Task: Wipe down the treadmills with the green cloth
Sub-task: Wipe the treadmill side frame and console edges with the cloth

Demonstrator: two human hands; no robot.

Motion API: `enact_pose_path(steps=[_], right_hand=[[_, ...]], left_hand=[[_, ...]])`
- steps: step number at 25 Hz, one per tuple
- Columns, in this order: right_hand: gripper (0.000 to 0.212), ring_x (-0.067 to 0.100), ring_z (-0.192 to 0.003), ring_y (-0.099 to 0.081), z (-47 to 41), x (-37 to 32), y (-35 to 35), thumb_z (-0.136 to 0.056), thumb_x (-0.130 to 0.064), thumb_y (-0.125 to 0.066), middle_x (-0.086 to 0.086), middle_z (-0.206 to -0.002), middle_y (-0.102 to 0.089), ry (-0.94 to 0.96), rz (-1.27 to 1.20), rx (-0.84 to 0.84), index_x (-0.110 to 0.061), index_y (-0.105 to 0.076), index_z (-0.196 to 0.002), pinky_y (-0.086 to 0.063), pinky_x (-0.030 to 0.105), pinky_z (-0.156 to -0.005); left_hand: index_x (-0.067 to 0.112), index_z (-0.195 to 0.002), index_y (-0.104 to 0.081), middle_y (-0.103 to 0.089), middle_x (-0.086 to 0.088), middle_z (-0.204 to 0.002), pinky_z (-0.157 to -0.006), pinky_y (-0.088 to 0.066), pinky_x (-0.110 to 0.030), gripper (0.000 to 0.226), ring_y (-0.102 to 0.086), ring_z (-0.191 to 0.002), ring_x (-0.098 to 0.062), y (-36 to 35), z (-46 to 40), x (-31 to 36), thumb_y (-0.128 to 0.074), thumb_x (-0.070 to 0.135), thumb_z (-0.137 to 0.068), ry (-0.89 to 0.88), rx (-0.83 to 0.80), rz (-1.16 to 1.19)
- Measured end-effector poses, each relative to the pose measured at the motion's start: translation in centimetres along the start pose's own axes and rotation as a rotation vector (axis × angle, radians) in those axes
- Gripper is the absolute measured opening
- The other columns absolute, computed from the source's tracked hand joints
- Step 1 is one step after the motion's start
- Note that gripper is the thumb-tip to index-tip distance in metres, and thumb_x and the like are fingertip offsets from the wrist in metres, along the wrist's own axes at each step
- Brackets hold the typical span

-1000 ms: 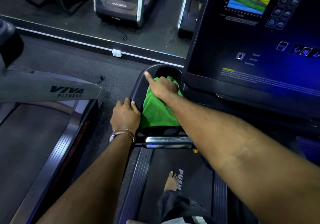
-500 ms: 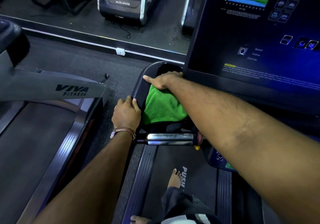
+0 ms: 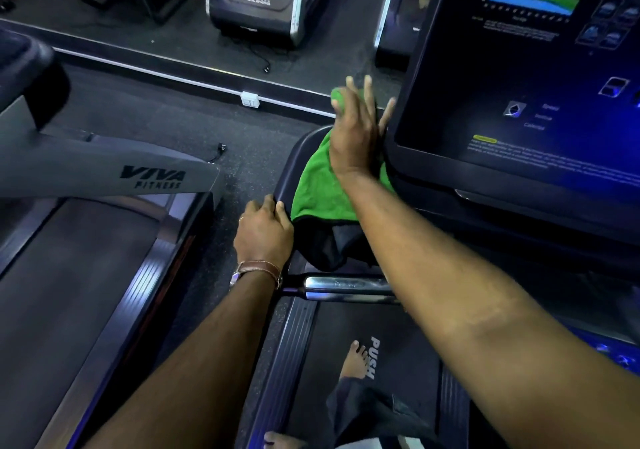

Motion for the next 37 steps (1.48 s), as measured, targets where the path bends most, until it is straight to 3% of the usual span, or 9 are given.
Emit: enact_pose_path(steps=[2,5,8,11,14,17,19,26,37], right_hand=[[0.027,0.025,-0.142,-0.035,-1.5,1.2,-1.9,-0.097,-0.019,-0.050,0.006,-0.144,-0.052,0.076,0.208,-0.113,-0.012,-0.063,-0.119,0.008,0.043,-0.118],[0.058,0.027,-0.145,-0.020,-0.9,3.9,-1.6,-0.103,-0.034,-0.040,0.016,-0.157,-0.025,-0.332,0.226,-0.416,-0.002,-0.028,-0.150,-0.008,0.020,-0.114],[0.081,0.032,-0.141,-0.028,-0.7,3.4,-2.2,-0.097,-0.060,-0.035,0.026,-0.150,-0.033,-0.380,0.355,-0.420,0.002,-0.026,-0.148,-0.018,0.035,-0.113],[0.056,0.034,-0.118,-0.052,-1.0,1.4,-3.2,-0.101,-0.047,-0.028,0.021,-0.122,-0.063,-0.122,0.279,-0.495,-0.006,-0.057,-0.125,-0.033,0.037,-0.100],[0.037,0.033,-0.124,-0.048,-1.8,3.0,-3.2,-0.104,-0.022,-0.032,0.019,-0.130,-0.055,-0.127,0.414,-0.549,-0.007,-0.058,-0.125,-0.033,0.034,-0.099],[0.044,0.034,-0.138,-0.033,-0.8,3.3,-2.8,-0.104,-0.034,-0.033,0.023,-0.146,-0.039,-0.235,0.564,-0.484,-0.009,-0.046,-0.137,-0.021,0.035,-0.112],[0.041,0.030,-0.134,-0.037,-0.4,2.7,-3.6,-0.101,-0.037,-0.035,0.016,-0.138,-0.051,-0.111,0.442,-0.512,-0.016,-0.058,-0.128,-0.016,0.039,-0.112],[0.033,0.018,-0.126,-0.055,2.2,1.4,-2.0,-0.097,-0.040,-0.046,-0.002,-0.127,-0.066,0.420,0.078,-1.004,-0.028,-0.071,-0.115,-0.038,0.038,-0.108],[0.029,0.012,-0.112,-0.060,4.4,-3.0,0.5,-0.097,-0.033,-0.056,0.001,-0.126,-0.066,0.535,0.180,-1.227,-0.021,-0.069,-0.121,-0.042,0.026,-0.097]], left_hand=[[0.014,-0.099,-0.057,-0.056,-0.014,-0.101,-0.066,-0.043,-0.040,0.026,-0.057,-0.090,-0.041,0.0,0.0,-0.1,-0.042,0.035,-0.096,-0.002,0.002,-0.003],[0.014,-0.101,-0.057,-0.056,-0.013,-0.100,-0.064,-0.040,-0.037,0.026,-0.058,-0.090,-0.039,-0.1,-0.1,-0.1,-0.041,0.034,-0.096,0.004,0.006,-0.012],[0.014,-0.104,-0.058,-0.056,-0.014,-0.101,-0.065,-0.044,-0.039,0.028,-0.058,-0.090,-0.038,-0.2,-0.1,-0.1,-0.041,0.034,-0.096,-0.006,0.007,-0.006],[0.014,-0.107,-0.058,-0.056,-0.014,-0.101,-0.066,-0.043,-0.038,0.029,-0.058,-0.091,-0.037,-0.2,-0.1,0.0,-0.040,0.034,-0.096,-0.004,0.007,-0.007],[0.015,-0.110,-0.058,-0.056,-0.014,-0.101,-0.066,-0.044,-0.038,0.030,-0.058,-0.091,-0.037,-0.1,0.0,-0.1,-0.039,0.035,-0.097,-0.008,0.005,0.008],[0.014,-0.106,-0.058,-0.056,-0.014,-0.100,-0.065,-0.042,-0.036,0.029,-0.058,-0.089,-0.038,-0.1,-0.1,-0.2,-0.040,0.034,-0.096,-0.018,0.014,0.007],[0.014,-0.102,-0.058,-0.056,-0.015,-0.099,-0.065,-0.044,-0.038,0.027,-0.058,-0.088,-0.038,-0.2,-0.3,-0.2,-0.041,0.033,-0.096,-0.012,0.014,0.002],[0.010,-0.101,-0.063,-0.060,-0.020,-0.100,-0.073,-0.046,-0.042,0.029,-0.058,-0.092,-0.040,0.4,0.0,0.0,-0.046,0.033,-0.094,0.002,-0.003,0.033],[0.011,-0.089,-0.061,-0.064,-0.012,-0.092,-0.070,-0.050,-0.037,0.023,-0.060,-0.085,-0.034,4.1,5.0,-3.9,-0.059,0.034,-0.084,-0.148,-0.123,-0.019]])
Point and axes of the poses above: each hand's wrist, its own z-axis away from the middle knuckle, its own y-axis out of the back of the hand, x = y × z, the point moved 2 cm from there along -z, towards the middle knuckle
